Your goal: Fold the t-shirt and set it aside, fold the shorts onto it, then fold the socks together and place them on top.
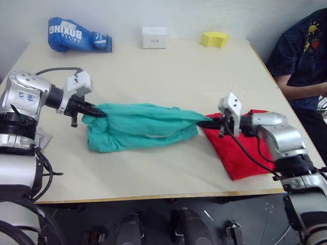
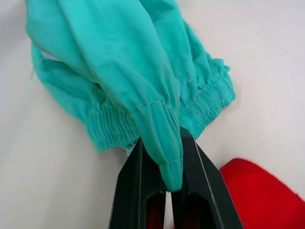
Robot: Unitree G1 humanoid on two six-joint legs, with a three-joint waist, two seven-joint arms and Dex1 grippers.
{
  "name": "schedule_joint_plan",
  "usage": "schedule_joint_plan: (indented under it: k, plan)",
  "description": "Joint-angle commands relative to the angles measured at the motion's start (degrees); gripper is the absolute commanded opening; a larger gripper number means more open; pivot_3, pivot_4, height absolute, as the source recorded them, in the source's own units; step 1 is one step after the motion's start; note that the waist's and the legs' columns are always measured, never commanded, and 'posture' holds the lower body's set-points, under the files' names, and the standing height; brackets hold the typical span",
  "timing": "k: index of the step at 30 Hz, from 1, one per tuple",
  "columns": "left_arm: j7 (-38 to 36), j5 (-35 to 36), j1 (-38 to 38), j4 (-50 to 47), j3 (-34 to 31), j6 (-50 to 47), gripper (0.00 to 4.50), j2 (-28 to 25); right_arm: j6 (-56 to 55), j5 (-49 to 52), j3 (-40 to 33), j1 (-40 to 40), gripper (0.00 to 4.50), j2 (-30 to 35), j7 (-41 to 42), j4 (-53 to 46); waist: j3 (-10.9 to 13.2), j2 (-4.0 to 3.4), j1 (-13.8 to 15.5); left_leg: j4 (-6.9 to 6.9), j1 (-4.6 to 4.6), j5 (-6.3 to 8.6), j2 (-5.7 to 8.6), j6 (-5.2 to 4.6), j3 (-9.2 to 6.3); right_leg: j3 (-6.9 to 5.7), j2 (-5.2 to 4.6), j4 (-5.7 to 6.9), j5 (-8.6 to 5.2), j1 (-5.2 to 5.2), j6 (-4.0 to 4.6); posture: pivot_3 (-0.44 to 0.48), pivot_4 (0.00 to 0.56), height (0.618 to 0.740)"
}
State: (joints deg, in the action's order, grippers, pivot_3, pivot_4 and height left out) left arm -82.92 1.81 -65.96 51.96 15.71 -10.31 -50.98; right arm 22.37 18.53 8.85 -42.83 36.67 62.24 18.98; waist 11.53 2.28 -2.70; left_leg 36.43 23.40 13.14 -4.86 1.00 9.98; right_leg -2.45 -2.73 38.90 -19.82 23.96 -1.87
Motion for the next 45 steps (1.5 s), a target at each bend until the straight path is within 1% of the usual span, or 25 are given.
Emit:
schedule_joint_plan:
  k: [1, 4, 7, 10, 11, 13, 15, 16, 18, 19, 23, 25, 26, 29, 31, 32, 34, 35, 36, 38, 39, 40, 42, 45]
  plan:
    - [6.03, -3.02, -2.88, 10.91, -2.05, 7.35, 0.02, 1.97, -1.23, -3.26, -0.31, -5.06, 0.00, -3.37, -3.13, 7.07, 0.00, 0.00, -0.30, 0.03, 0.01, 0.00, -0.10, 0.00, 0.00, 0.01, -0.01, 0.06, 0.00, 0.03, 0.00, 0.000, 0.150, 0.740]
    - [7.87, -3.14, -3.79, 15.76, -3.87, 7.77, 0.02, 4.19, -0.57, -5.05, -0.11, -8.68, 0.00, -7.23, -4.40, 12.37, 0.01, 0.02, -0.66, 0.23, 0.13, 0.00, -0.26, 0.01, 0.10, 0.13, 0.00, 0.30, 0.00, 0.21, 0.00, 0.000, 0.150, 0.740]
    - [10.58, -4.19, -3.69, 18.12, -4.92, 9.50, 0.02, 5.22, -0.55, -6.58, -0.68, -11.29, 0.00, -9.87, -5.83, 16.56, 0.01, 0.02, -0.68, 0.82, 0.80, 0.01, -0.39, 0.03, 0.10, 0.16, 0.05, 0.83, 0.00, 0.90, 0.01, 0.000, 0.150, 0.740]
    - [11.44, -4.17, -3.51, 19.35, -6.56, 8.57, 0.02, 5.33, 0.77, -6.00, -1.91, -12.29, 0.00, -11.29, -5.33, 17.14, 0.01, 0.02, -0.68, 0.90, 0.79, 0.02, -0.38, 0.03, 0.12, 0.19, 0.07, 0.94, 0.00, 0.92, 0.01, 0.000, 0.150, 0.740]
    - [11.10, -4.28, -3.48, 19.48, -6.87, 8.03, 0.26, 5.24, 0.57, -6.14, -2.14, -12.26, 0.58, -11.56, -5.56, 16.90, 0.01, 0.02, -0.67, 0.89, 0.79, 0.02, -0.38, 0.03, 0.11, 0.19, 0.08, 0.94, 0.00, 0.93, 0.01, 0.000, 0.150, 0.740]
    - [12.42, -4.33, -3.29, 19.23, -7.93, 8.42, 0.75, 5.09, 0.21, -6.39, -2.89, -12.11, 1.10, -11.95, -6.89, 16.77, 0.01, 0.02, -0.69, 0.87, 0.80, 0.02, -0.38, 0.04, 0.11, 0.20, 0.08, 0.93, 0.00, 0.93, 0.01, 0.000, 0.150, 0.740]
    - [12.46, -2.81, -3.19, 18.83, -10.05, 7.69, 1.40, 4.95, -0.52, -6.36, -4.37, -11.55, 1.85, -12.16, -9.17, 16.48, 0.01, 0.02, -0.70, 0.86, 0.80, 0.03, -0.39, 0.05, 0.11, 0.20, 0.08, 0.93, 0.00, 0.95, 0.01, 0.000, 0.150, 0.740]
    - [12.82, -2.18, -3.13, 18.70, -11.08, 7.40, 1.60, 4.85, -0.41, -6.15, -5.03, -11.24, 2.05, -12.14, -9.80, 16.19, 0.01, 0.02, -0.69, 0.86, 0.81, 0.03, -0.38, 0.05, 0.12, 0.20, 0.08, 0.94, 0.00, 0.97, 0.01, 0.000, 0.150, 0.740]
    - [14.32, -1.02, -2.60, 18.30, -13.47, 7.52, 2.17, 4.42, -1.19, -5.99, -6.38, -10.12, 2.71, -11.76, -10.94, 15.04, 0.01, 0.02, -0.68, 0.86, 0.82, 0.03, -0.38, 0.05, 0.12, 0.20, 0.07, 0.94, 0.00, 0.97, 0.01, 0.000, 0.150, 0.740]
    - [15.60, -0.14, -2.18, 18.03, -15.11, 7.89, 2.50, 4.20, -1.91, -5.94, -7.38, -9.52, 3.05, -11.53, -11.90, 14.49, 0.01, 0.02, -0.68, 0.86, 0.82, 0.03, -0.39, 0.05, 0.12, 0.21, 0.07, 0.94, 0.00, 0.97, 0.01, 0.000, 0.150, 0.740]
    - [25.36, 5.07, -0.60, 17.55, -23.82, 8.59, 3.72, 3.53, -6.98, -4.40, -13.20, -7.40, 4.43, -10.96, -15.74, 12.26, 0.01, 0.02, -0.72, 0.84, 0.81, 0.03, -0.39, 0.05, 0.12, 0.23, 0.06, 0.94, 0.00, 0.97, 0.01, 0.000, 0.150, 0.740]
    - [26.11, 6.19, 2.23, 15.91, -25.97, 9.96, 4.38, 2.96, -9.53, -4.05, -14.90, -5.76, 4.50, -9.98, -15.69, 10.11, 0.01, 0.02, -0.80, 0.83, 0.81, 0.03, -0.40, 0.05, 0.13, 0.25, 0.06, 0.95, 0.00, 0.98, 0.01, 0.000, 0.150, 0.740]
    - [26.43, 6.96, 4.19, 14.62, -27.28, 11.72, 4.45, 2.68, -12.38, -4.22, -14.73, -4.24, 4.50, -9.03, -13.69, 7.94, 0.01, 0.01, -0.83, 0.83, 0.80, 0.03, -0.40, 0.06, 0.14, 0.25, 0.07, 0.96, 0.00, 0.97, 0.01, 0.000, 0.150, 0.740]
    - [23.38, 10.85, 10.61, 7.33, -31.28, 17.09, 4.45, 2.59, -18.56, -3.95, -12.38, 1.08, 4.50, -6.87, -6.65, -0.57, 0.01, 0.02, -0.81, 0.78, 0.78, 0.05, -0.44, 0.10, 0.16, 0.26, 0.11, 0.93, 0.00, 0.97, 0.01, 0.000, 0.150, 0.740]
    - [19.55, 14.48, 16.56, -2.52, -32.99, 16.73, 4.45, 2.99, -21.04, -3.81, -9.18, 5.48, 4.50, -5.85, -2.11, -8.08, -0.01, 0.05, -0.83, 0.77, 0.78, 0.05, -0.50, 0.13, 0.15, 0.25, 0.16, 0.91, 0.00, 0.97, 0.01, 0.000, 0.150, 0.740]
    - [16.98, 15.58, 21.11, -9.47, -32.42, 15.75, 4.45, 2.73, -21.80, -4.16, -7.68, 7.35, 4.50, -5.55, -0.87, -11.18, -0.02, 0.06, -0.87, 0.81, 0.78, 0.05, -0.56, 0.16, 0.15, 0.23, 0.21, 0.93, 0.00, 0.96, 0.01, 0.000, 0.150, 0.740]
    - [13.09, 14.27, 31.68, -22.70, -29.60, 18.32, 4.45, 1.05, -22.67, -5.11, -5.43, 10.21, 4.50, -5.65, -0.52, -15.69, -0.03, 0.05, -1.05, 0.79, 0.71, 0.07, -0.61, 0.23, 0.15, 0.27, 0.24, 0.94, 0.00, 0.89, 0.01, 0.000, 0.150, 0.740]
    - [11.94, 14.00, 36.14, -27.94, -28.90, 19.34, 4.45, 0.63, -23.18, -5.95, -4.30, 11.54, 4.50, -5.92, -1.04, -17.44, -0.03, 0.05, -1.28, 0.80, 0.59, 0.08, -0.61, 0.25, 0.14, 0.26, 0.25, 0.94, -0.01, 0.76, 0.02, 0.000, 0.150, 0.740]
    - [11.86, 14.09, 39.06, -31.46, -28.75, 19.82, 4.45, 0.60, -23.81, -6.77, -3.22, 12.50, 4.50, -6.13, -1.48, -18.60, -0.03, 0.04, -1.25, 0.78, 0.56, 0.08, -0.63, 0.26, 0.15, 0.31, 0.26, 0.93, -0.01, 0.74, 0.03, 0.000, 0.150, 0.740]
    - [14.21, 16.02, 43.73, -37.73, -29.05, 15.50, 4.45, 1.96, -24.92, -10.08, -0.55, 14.62, 4.50, -6.66, -3.42, -19.91, -0.05, 0.06, -1.14, 0.75, 0.36, 0.09, -0.60, 0.26, 0.15, 0.33, 0.25, 0.91, -0.04, 0.57, 0.09, 0.000, 0.150, 0.740]
    - [15.97, 15.04, 45.69, -39.35, -28.67, 15.12, 4.45, 2.52, -26.42, -12.22, 1.20, 15.37, 4.50, -6.60, -3.66, -19.72, -0.06, 0.08, -1.06, 0.73, 0.33, 0.10, -0.61, 0.26, 0.14, 0.33, 0.25, 0.91, -0.04, 0.54, 0.10, 0.000, 0.150, 0.740]
    - [17.79, 13.13, 47.67, -40.37, -27.96, 15.45, 4.45, 2.98, -28.15, -15.01, 2.93, 15.77, 4.50, -6.47, -4.45, -18.97, -0.06, 0.09, -0.91, 0.73, 0.27, 0.14, -0.60, 0.28, 0.12, 0.34, 0.24, 0.92, -0.05, 0.48, 0.12, 0.000, 0.150, 0.740]
    - [24.57, 6.87, 49.20, -39.88, -26.60, 19.64, 4.45, 4.69, -32.45, -20.04, 5.10, 14.90, 4.50, -7.49, -8.21, -15.59, -0.06, 0.09, -0.67, 0.69, 0.21, 0.17, -0.58, 0.27, 0.11, 0.34, 0.24, 0.93, -0.05, 0.45, 0.14, 0.000, 0.150, 0.740]
    - [30.63, 2.48, 48.77, -38.45, -25.04, 22.16, 4.45, 6.48, -37.46, -25.18, 6.96, 12.64, 4.50, -8.50, -12.53, -10.24, -0.07, 0.10, -0.52, 0.67, 0.14, 0.18, -0.54, 0.25, 0.11, 0.36, 0.22, 0.92, -0.05, 0.41, 0.16, 0.000, 0.150, 0.740]
